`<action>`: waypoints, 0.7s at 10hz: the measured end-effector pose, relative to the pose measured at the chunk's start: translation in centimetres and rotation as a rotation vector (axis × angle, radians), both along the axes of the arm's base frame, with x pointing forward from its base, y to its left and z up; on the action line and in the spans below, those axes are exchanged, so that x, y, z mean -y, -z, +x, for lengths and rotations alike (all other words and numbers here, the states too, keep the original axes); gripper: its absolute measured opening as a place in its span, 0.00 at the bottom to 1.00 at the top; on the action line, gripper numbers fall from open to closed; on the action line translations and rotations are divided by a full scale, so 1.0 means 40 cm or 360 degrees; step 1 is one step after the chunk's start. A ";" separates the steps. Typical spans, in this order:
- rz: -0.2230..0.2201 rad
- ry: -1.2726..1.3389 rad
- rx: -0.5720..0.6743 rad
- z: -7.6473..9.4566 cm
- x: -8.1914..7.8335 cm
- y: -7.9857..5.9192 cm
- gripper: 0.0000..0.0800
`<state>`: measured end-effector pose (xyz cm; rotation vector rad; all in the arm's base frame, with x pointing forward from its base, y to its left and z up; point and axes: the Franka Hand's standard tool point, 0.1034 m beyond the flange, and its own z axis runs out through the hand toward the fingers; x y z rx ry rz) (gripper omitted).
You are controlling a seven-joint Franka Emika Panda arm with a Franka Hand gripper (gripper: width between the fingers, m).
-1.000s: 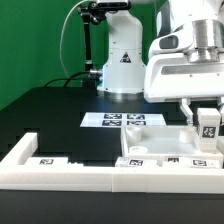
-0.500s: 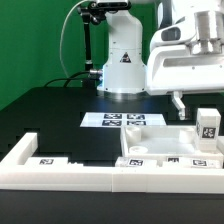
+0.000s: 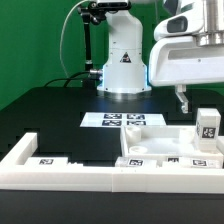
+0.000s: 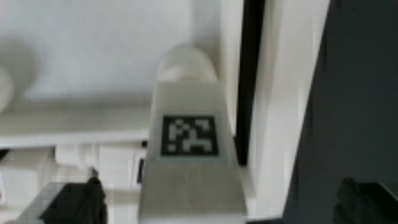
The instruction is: Assemble one leg
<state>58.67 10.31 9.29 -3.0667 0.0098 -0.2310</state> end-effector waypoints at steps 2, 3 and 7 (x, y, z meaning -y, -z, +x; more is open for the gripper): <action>-0.0002 0.0002 -0.0158 0.034 0.015 0.004 0.81; -0.0004 0.0004 -0.0168 0.048 0.016 0.006 0.81; -0.0011 -0.0003 -0.0171 0.048 0.019 0.029 0.67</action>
Offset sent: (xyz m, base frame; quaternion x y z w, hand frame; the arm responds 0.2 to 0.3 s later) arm 0.0201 -0.0035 -0.0057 -0.0086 0.0065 -0.0014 0.9999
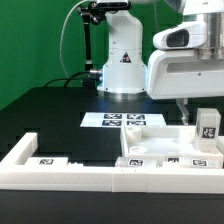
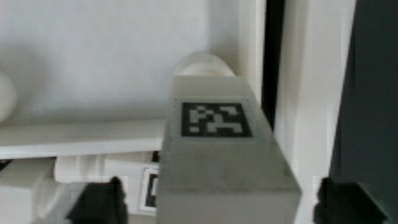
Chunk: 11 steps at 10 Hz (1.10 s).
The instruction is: Assemble one leg
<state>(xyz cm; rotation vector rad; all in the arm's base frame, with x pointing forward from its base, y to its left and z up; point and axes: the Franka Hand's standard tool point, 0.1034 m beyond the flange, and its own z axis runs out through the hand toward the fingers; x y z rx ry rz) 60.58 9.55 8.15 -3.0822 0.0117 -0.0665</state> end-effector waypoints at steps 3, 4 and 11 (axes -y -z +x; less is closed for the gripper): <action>-0.0001 -0.0003 0.0002 -0.002 0.002 0.003 0.36; -0.0001 0.0007 0.0002 -0.002 0.002 0.003 0.36; 0.0101 0.0889 0.0022 0.002 0.005 0.003 0.36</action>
Offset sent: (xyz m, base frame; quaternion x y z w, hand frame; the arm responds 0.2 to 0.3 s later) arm 0.0000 0.0000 0.0000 0.0000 0.0000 0.0000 1.0000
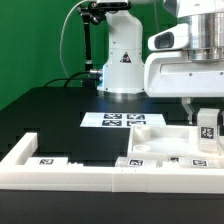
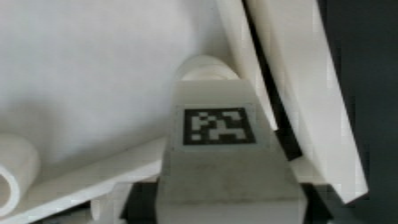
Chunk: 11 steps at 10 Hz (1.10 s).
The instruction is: Assemble one leg
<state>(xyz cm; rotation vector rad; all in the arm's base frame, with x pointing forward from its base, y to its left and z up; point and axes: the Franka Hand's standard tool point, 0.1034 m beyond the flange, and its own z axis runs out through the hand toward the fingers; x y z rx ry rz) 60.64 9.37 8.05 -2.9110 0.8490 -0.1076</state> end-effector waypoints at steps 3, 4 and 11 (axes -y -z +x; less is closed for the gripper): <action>0.0060 0.0531 -0.0017 -0.003 -0.001 0.001 0.36; 0.0068 0.0599 -0.0025 -0.004 -0.001 0.001 0.36; -0.0009 -0.0007 0.0000 -0.016 -0.032 0.006 0.80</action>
Offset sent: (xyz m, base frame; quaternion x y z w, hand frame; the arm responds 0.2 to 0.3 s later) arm 0.0021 -0.0037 -0.0006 -0.0155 0.0010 0.1536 0.9880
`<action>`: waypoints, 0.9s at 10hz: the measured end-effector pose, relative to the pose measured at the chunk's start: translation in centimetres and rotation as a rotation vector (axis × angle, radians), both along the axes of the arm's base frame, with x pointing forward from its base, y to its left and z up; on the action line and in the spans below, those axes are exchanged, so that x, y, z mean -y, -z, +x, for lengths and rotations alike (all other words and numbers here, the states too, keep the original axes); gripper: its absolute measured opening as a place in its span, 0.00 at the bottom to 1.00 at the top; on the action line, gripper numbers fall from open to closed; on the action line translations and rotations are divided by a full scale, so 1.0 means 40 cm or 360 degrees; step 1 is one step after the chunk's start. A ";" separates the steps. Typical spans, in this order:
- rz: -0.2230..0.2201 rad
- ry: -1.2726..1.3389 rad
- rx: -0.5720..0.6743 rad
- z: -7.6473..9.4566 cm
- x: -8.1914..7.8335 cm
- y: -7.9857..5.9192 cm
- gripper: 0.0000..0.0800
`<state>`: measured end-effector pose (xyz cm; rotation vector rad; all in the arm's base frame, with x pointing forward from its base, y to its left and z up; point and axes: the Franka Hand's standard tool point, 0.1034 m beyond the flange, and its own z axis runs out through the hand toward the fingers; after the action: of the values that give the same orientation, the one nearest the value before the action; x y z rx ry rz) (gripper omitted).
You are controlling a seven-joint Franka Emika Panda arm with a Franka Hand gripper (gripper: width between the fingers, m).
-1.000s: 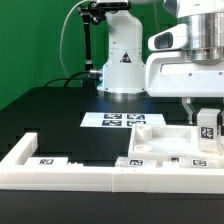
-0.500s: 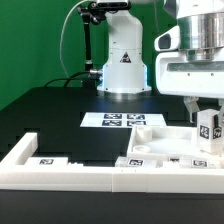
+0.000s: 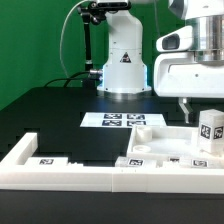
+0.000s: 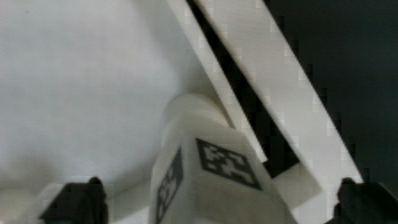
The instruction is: Assemble one leg
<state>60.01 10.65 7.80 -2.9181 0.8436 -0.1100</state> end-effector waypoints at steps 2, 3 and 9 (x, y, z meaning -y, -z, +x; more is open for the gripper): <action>-0.0072 -0.0347 0.0020 -0.003 -0.009 0.001 0.81; -0.0099 -0.0519 0.0029 -0.003 -0.013 0.002 0.81; -0.0213 -0.1292 0.0063 0.006 0.003 0.000 0.81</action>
Offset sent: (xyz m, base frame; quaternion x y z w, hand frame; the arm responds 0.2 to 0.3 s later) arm 0.0044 0.0069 0.0033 -0.0187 -0.0140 -0.3124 0.9497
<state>60.24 10.54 7.81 -3.1044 -0.3998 -0.1548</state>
